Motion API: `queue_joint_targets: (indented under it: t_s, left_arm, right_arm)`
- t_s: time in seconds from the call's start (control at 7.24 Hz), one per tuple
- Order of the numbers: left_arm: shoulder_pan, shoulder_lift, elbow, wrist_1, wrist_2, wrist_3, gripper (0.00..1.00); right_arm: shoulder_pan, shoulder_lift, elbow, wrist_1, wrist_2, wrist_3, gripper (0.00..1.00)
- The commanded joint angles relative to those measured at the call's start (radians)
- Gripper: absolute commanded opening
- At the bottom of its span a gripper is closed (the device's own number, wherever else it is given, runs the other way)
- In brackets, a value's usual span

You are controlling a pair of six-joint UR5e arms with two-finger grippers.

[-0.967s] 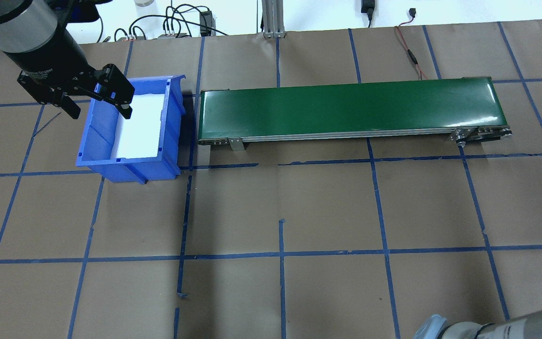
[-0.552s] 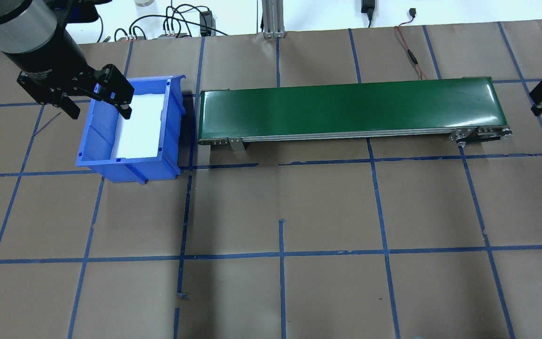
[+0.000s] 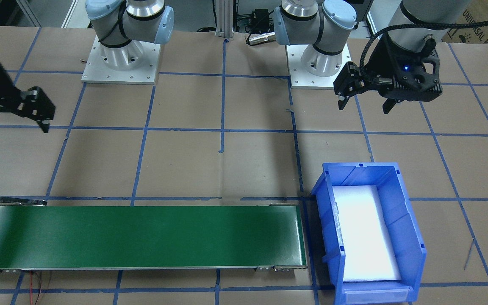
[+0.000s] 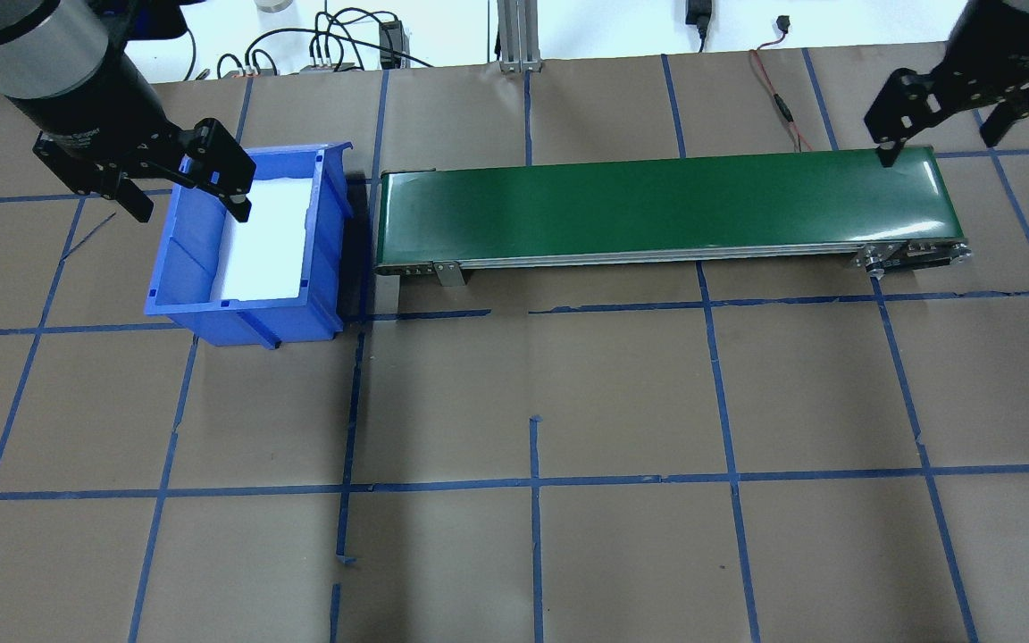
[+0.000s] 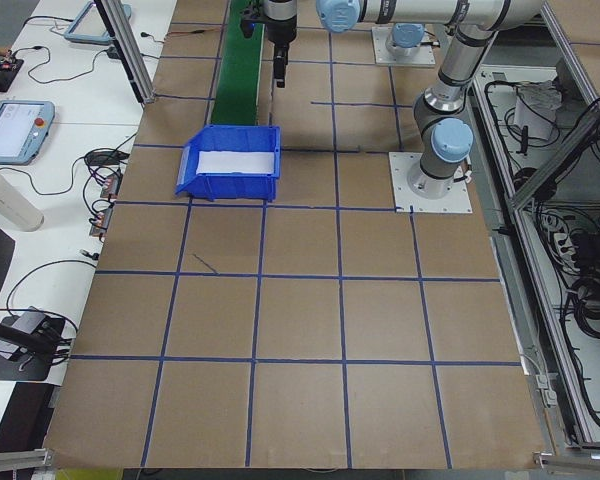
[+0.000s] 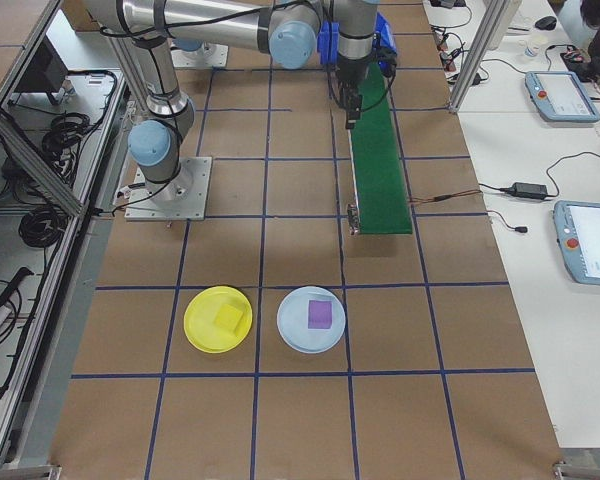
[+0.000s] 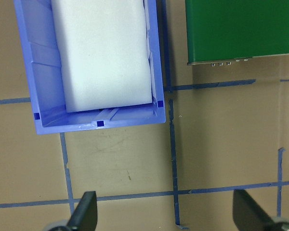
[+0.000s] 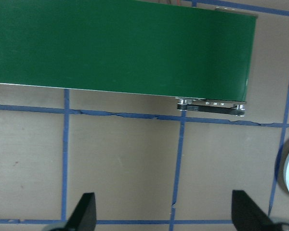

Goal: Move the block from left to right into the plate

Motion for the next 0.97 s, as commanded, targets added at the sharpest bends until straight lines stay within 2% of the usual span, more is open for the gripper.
queue_joint_targets:
  t_s: [0.0,0.55,0.69,0.83]
  left_arm:
    - [-0.001,0.004,0.001,-0.001,0.0,0.0,1.0]
    - [-0.001,0.007,0.006,0.001,0.005,0.0,1.0]
    - [-0.001,0.006,0.023,0.001,-0.006,0.0,1.0]
    - [-0.002,0.006,0.017,0.001,-0.008,0.001,1.0]
  right_arm:
    - [0.134,-0.001,0.01,0.012,0.028,0.18,1.0]
    - [0.139,-0.009,0.015,0.01,0.048,0.183,1.0]
    - [0.14,-0.006,0.02,0.002,0.064,0.182,1.0]
    - [0.14,-0.002,0.033,-0.013,0.109,0.186,1.0]
